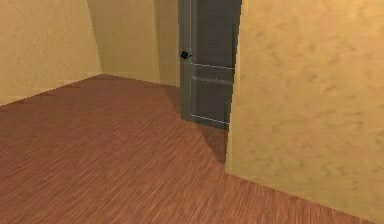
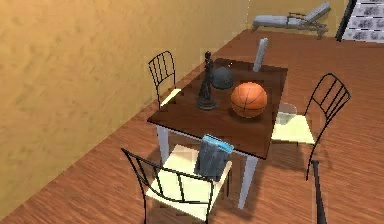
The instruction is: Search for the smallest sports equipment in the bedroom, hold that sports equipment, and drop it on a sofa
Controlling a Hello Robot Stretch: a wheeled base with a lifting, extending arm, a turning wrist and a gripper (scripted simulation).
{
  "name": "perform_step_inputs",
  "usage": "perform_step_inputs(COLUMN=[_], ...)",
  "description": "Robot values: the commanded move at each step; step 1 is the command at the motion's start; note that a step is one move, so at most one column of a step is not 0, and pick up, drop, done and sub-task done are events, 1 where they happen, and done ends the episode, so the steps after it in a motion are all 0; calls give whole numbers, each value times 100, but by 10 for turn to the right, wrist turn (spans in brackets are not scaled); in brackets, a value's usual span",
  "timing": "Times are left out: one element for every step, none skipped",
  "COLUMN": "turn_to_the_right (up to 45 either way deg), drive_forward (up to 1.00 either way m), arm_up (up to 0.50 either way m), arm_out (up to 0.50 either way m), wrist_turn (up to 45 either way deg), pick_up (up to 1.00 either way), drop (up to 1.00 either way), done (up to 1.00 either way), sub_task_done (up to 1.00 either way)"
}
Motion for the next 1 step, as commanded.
perform_step_inputs(turn_to_the_right=[0], drive_forward=[5], arm_up=[0], arm_out=[0], wrist_turn=[0], pick_up=[0], drop=[0], done=[0], sub_task_done=[0])
